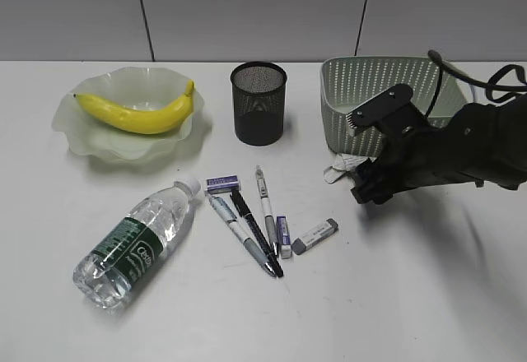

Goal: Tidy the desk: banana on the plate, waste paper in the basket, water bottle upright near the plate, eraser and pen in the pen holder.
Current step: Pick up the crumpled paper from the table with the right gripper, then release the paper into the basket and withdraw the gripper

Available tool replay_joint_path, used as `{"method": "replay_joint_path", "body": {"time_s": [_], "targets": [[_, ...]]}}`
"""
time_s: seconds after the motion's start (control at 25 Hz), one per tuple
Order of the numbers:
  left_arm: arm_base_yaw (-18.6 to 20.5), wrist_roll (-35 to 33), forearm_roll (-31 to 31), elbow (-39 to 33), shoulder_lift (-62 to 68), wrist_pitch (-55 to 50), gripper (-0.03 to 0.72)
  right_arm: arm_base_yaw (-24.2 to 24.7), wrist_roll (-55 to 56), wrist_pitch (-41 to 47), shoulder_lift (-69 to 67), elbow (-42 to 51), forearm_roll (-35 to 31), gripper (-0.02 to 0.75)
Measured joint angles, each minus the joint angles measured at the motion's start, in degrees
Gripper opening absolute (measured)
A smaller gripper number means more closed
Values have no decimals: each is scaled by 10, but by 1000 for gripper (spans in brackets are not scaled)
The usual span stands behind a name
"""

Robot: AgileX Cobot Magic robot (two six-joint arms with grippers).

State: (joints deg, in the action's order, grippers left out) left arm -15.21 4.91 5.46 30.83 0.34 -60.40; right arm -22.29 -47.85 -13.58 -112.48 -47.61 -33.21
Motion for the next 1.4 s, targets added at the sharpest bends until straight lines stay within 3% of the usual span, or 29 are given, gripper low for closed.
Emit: {"method": "replay_joint_path", "body": {"time_s": [0.16,0.24,0.4,0.52,0.92,1.08,1.28,1.4], "targets": [[0,0,0,0,0,0,308,0,11,-5,-26,-17,-1,506],[0,0,0,0,0,0,308,0,17,-5,-30,-23,-2,436],[0,0,0,0,0,0,308,0,20,14,-30,-24,-3,120],[0,0,0,0,0,0,308,0,22,53,-10,-24,-3,27],[0,0,0,0,0,0,308,0,22,142,171,-24,1,13],[0,0,0,0,0,0,308,5,22,51,213,-27,-16,13],[0,0,0,0,0,0,308,26,22,-13,148,-51,-23,15],[0,0,0,0,0,0,308,32,22,-20,90,-70,-39,83]]}}
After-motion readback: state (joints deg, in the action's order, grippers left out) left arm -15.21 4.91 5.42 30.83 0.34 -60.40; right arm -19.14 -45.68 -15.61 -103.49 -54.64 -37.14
